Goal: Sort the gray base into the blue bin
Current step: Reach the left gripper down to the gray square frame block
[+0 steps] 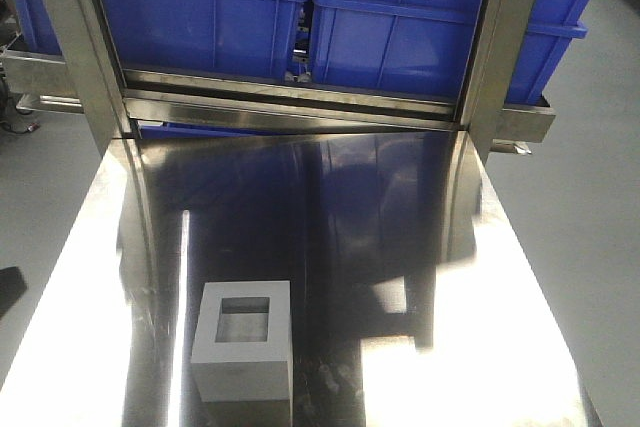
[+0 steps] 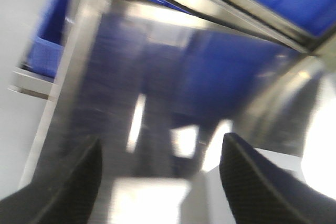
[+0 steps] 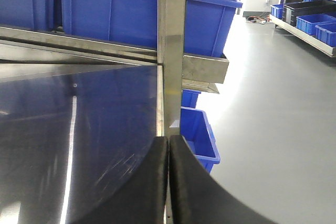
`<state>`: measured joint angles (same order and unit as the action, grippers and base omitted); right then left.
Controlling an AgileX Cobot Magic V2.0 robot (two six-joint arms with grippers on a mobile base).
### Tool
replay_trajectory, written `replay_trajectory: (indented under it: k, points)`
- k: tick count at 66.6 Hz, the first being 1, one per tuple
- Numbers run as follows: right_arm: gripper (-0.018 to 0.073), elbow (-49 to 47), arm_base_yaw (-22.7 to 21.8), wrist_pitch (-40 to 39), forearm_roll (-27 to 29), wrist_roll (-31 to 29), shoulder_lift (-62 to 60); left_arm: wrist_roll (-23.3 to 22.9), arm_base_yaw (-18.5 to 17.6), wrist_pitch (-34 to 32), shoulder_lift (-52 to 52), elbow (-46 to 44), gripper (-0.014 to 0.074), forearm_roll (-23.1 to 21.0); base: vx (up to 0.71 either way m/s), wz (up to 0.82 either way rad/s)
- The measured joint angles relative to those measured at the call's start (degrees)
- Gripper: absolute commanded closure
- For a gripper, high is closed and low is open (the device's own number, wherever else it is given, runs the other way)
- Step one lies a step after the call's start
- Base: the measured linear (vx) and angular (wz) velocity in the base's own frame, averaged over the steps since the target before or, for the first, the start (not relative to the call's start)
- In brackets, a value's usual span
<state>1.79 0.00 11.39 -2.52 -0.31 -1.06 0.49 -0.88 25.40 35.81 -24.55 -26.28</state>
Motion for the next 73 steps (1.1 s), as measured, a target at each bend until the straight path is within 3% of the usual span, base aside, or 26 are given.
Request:
replay_trajectory:
  k: [20,28,36,44,50,61,73]
  points:
    - [0.0564,0.00,0.00,0.00,0.00,0.31,0.00,33.67,0.00,11.15,12.82,-5.21,0.0130,-35.52,0.00,0.00]
    - [0.0564,0.00,0.00,0.00,0.00,0.00,0.00,39.28,0.00,14.15,18.18,-7.02,0.0130,-38.97,0.00,0.00]
    - [0.0564,0.00,0.00,0.00,0.00,0.00,0.00,40.16,-1.78,14.97,21.22,-8.93,0.0130,-38.14,0.00,0.00]
    - [0.0564,0.00,0.00,0.00,0.00,0.00,0.00,39.50,-6.98,12.81,21.92,-10.43,0.0130,-36.67,0.00,0.00]
    - [0.0564,0.00,0.00,0.00,0.00,0.00,0.00,36.37,-11.64,9.35,21.92,-11.23,0.0130,-33.42,0.00,0.00]
    - [0.0564,0.00,0.00,0.00,0.00,0.00,0.00,22.68,-19.92,4.54,22.90,-12.60,0.0130,-20.22,0.00,0.00]
    - [0.0564,0.00,0.00,0.00,0.00,0.31,0.00,5.02,-26.65,4.22,27.14,-14.84,0.0130,-1.27,0.00,0.00]
